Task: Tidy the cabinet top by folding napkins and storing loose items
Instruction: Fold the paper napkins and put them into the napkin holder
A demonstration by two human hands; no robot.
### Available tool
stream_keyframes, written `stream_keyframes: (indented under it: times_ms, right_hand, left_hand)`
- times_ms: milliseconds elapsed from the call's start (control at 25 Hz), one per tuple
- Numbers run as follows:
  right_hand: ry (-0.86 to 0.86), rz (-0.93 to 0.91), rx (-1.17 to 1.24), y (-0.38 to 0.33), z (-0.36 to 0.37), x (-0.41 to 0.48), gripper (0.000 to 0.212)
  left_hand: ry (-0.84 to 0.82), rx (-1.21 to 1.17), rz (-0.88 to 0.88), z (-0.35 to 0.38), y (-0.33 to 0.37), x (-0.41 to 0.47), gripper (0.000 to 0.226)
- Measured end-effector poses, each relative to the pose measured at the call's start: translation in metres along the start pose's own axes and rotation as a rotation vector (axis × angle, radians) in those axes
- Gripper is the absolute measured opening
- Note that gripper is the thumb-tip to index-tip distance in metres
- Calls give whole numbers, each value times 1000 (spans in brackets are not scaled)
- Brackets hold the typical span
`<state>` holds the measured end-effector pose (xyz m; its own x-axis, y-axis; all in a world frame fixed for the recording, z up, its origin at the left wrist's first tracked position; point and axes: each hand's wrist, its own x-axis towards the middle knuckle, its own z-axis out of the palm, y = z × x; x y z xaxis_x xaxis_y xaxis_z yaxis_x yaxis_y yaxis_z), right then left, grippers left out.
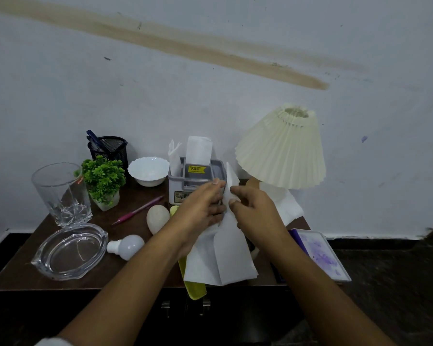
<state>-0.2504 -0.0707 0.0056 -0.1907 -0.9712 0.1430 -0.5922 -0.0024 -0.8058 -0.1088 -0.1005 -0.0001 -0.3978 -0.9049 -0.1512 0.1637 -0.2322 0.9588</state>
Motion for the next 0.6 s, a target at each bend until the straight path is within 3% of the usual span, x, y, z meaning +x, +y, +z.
stream_keyframes:
  times_ms: [120,280,440,520,600]
  right_hand:
    - [-50,-64,39,-7,1,-9,38]
    - [-66,-178,88,-20,0,-16,27]
    - [35,-141,349,-33,-3,-16,17]
    - [69,-66,468,-36,-4,-14,24]
    - [-24,21,579,-37,-1,-13,40]
  left_hand:
    - [-16,-137,32,0,2,0,38]
    - [192,-91,143,-7,5,-3,36]
    - [278,-124,216,-27,12,-11,34]
    - [230,-116,237,-35,16,-16,32]
    - [197,-98,244,-39,17,-20,34]
